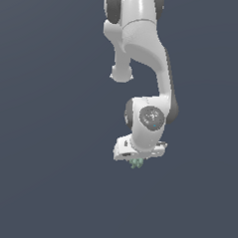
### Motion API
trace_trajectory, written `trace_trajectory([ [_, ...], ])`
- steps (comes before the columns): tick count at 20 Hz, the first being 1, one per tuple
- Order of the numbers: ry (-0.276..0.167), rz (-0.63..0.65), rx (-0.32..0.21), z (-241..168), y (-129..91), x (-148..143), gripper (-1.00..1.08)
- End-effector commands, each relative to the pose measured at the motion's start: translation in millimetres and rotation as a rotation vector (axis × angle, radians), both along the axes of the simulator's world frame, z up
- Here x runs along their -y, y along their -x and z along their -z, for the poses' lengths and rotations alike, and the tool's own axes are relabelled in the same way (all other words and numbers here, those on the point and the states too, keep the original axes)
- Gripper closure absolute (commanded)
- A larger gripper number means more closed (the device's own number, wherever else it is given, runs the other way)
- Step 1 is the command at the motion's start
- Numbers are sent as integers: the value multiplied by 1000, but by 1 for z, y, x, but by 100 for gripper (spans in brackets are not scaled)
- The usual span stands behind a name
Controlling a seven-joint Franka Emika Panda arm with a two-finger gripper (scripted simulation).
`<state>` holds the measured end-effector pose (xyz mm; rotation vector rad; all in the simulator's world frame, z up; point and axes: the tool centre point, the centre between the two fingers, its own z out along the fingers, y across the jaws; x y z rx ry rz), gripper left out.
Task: Pick up the object and move it to a goal position.
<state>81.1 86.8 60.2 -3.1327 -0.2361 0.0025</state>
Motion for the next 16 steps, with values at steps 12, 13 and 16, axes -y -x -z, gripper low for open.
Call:
trace_trajectory([
  [12, 0, 0, 1, -112, 27, 24, 108],
  [13, 0, 0, 1, -124, 30, 26, 108],
  [16, 0, 0, 1, -159, 38, 34, 108],
])
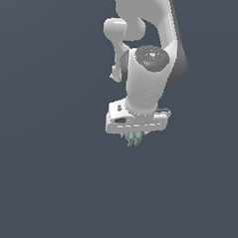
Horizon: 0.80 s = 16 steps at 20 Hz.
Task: Pick up the object and move it to a goal position.
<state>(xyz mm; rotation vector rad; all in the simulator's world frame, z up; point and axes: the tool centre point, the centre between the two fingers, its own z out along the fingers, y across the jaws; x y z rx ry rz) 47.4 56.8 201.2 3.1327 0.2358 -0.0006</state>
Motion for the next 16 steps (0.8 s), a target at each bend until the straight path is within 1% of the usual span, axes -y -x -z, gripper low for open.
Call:
trace_trajectory([
  [1, 0, 0, 0, -30, 8, 6, 108],
  [16, -1, -1, 0, -203, 46, 42, 108],
])
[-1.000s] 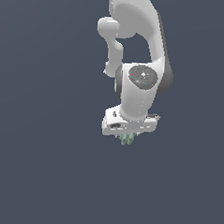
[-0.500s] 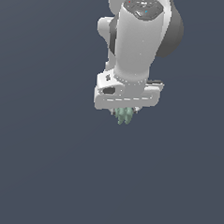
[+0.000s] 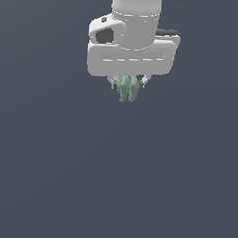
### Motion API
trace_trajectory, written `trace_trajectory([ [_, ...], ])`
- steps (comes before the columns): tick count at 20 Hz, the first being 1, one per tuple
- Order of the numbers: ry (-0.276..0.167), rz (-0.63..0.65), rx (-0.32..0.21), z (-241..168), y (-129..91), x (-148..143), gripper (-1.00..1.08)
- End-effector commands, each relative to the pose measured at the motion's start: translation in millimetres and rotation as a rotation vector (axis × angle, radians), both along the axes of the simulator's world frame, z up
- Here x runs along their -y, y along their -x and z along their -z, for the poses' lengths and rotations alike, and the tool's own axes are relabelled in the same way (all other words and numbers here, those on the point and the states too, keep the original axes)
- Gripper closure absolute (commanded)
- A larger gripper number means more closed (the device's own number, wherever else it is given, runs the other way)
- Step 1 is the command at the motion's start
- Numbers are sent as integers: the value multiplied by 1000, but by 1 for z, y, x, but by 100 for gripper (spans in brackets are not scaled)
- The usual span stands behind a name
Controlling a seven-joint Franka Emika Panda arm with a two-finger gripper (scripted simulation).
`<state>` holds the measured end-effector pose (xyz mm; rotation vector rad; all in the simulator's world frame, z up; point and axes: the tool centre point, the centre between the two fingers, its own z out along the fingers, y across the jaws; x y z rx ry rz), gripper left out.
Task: Pick up the object and move it to a goal position.
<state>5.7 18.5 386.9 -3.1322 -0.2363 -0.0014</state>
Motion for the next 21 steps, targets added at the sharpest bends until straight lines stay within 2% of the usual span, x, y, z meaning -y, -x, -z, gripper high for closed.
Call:
trace_trajectory([
  [1, 0, 0, -1, -28, 6, 6, 108],
  [11, 0, 0, -1, -100, 19, 21, 108],
  [21, 0, 0, -1, -120, 21, 25, 108],
])
